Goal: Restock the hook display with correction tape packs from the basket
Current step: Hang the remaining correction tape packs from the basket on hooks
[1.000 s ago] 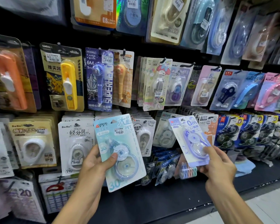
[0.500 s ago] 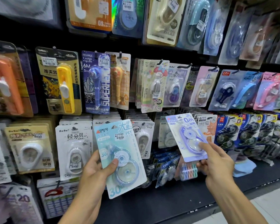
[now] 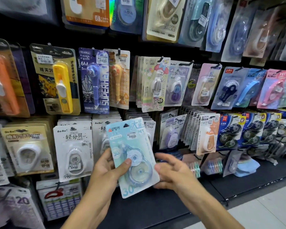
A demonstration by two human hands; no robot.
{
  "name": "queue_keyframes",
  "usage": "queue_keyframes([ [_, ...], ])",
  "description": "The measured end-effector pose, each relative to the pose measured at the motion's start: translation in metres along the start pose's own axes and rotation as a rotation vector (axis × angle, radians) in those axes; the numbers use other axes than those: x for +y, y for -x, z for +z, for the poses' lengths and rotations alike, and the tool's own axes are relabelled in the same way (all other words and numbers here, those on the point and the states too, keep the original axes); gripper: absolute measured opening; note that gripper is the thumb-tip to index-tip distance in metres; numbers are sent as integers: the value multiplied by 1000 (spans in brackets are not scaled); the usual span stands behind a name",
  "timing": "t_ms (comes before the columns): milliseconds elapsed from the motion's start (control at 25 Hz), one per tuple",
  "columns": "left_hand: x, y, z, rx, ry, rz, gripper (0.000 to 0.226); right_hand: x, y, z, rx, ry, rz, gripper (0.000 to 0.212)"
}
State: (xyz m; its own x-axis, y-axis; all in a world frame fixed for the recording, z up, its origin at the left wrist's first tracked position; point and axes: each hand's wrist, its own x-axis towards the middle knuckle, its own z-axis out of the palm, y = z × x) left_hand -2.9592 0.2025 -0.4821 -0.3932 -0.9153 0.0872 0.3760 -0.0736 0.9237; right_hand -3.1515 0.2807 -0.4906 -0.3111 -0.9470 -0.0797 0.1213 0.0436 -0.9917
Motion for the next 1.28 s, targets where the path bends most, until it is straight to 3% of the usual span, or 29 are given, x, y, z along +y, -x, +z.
queue_keyframes([
  [40, 1, -2, 3, -36, -13, 4, 35, 3, -2, 8, -75, 20, -13, 46],
  [120, 6, -7, 3, -71, -191, 71, 28, -1, -8, 11, -42, -5, -86, 36],
  [160, 10, -11, -3, -41, -464, 169, 25, -5, -12, 5, 39, -50, -119, 33],
  [240, 17, -22, -27, 88, -1227, 418, 40, -16, -18, -20, 258, -126, -132, 24],
  [320, 23, -30, -49, 162, -1599, 405, 54, -21, -19, -50, 477, -72, -84, 13],
  [480, 22, -34, -62, 153, -1602, 217, 62, -15, -20, -81, 635, 90, -61, 20],
  [560, 16, -31, -58, 164, -1610, 258, 63, -14, -23, -80, 594, -50, -68, 45],
  [640, 7, -25, -59, 257, -1636, 404, 60, -11, -30, -78, 549, -255, -20, 69],
  [720, -4, -15, -62, 304, -1522, 514, 52, 1, -34, -69, 572, -270, 52, 63],
  [800, -17, 2, -64, 126, -1308, 349, 38, 24, -32, -49, 574, -136, 127, 41],
  [880, -45, 22, -76, -199, -1277, 10, 31, 69, -24, -19, 443, 188, 167, 20],
  [920, -67, 34, -87, -381, -1350, -163, 34, 97, -18, -5, 320, 469, 151, 16],
  [1000, -119, 63, -120, -642, -1513, -502, 43, 159, -6, 20, -74, 1070, 121, 23],
  [1080, -171, 108, -163, -699, -1557, -779, 47, 221, 15, 41, -468, 1366, 221, 34],
  [1160, -212, 157, -198, -711, -1545, -977, 49, 285, 42, 45, -703, 1378, 478, 52],
  [1240, -244, 186, -218, -710, -1493, -1073, 49, 341, 66, 41, -733, 1327, 705, 74],
  [1280, -254, 192, -222, -668, -1441, -1094, 47, 362, 71, 38, -692, 1334, 708, 83],
])
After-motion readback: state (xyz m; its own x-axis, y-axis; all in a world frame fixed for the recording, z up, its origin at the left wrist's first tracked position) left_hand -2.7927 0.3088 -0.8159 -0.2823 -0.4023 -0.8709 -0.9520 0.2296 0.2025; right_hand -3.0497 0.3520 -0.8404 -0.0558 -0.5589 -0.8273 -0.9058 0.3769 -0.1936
